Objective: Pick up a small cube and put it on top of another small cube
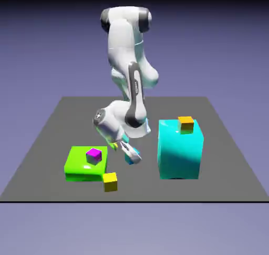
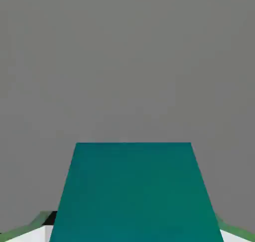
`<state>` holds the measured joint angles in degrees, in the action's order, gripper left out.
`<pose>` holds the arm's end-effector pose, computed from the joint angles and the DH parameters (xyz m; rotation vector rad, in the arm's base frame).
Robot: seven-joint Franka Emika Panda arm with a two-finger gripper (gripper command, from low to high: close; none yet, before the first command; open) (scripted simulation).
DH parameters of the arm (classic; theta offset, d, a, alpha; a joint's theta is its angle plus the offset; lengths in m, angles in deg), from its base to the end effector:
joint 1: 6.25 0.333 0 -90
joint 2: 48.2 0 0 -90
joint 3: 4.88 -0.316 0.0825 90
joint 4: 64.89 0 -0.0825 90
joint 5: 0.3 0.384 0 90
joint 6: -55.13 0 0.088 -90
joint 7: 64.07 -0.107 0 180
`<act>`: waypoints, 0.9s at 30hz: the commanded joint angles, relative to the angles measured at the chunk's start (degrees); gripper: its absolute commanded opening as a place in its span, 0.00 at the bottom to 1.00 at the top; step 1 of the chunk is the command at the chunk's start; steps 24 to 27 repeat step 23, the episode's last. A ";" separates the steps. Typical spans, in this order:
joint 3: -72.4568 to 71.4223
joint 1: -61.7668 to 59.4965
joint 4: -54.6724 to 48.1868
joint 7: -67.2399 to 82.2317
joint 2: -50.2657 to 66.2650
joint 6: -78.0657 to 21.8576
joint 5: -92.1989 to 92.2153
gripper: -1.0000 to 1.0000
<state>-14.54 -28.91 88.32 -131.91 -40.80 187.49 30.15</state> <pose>0.3514 -0.0677 0.1668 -1.7602 2.3781 0.8695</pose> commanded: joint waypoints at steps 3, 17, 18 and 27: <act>4.76 0.31 -4.12 -7.55 -1.57 -4.15 -0.06 0.00; 23.84 1.57 -10.19 -23.09 -7.27 -5.79 9.20 0.00; 23.05 2.08 -9.55 -21.39 -5.20 -3.49 11.56 0.00; 24.20 1.33 -10.48 -23.86 -8.21 -6.83 8.14 1.00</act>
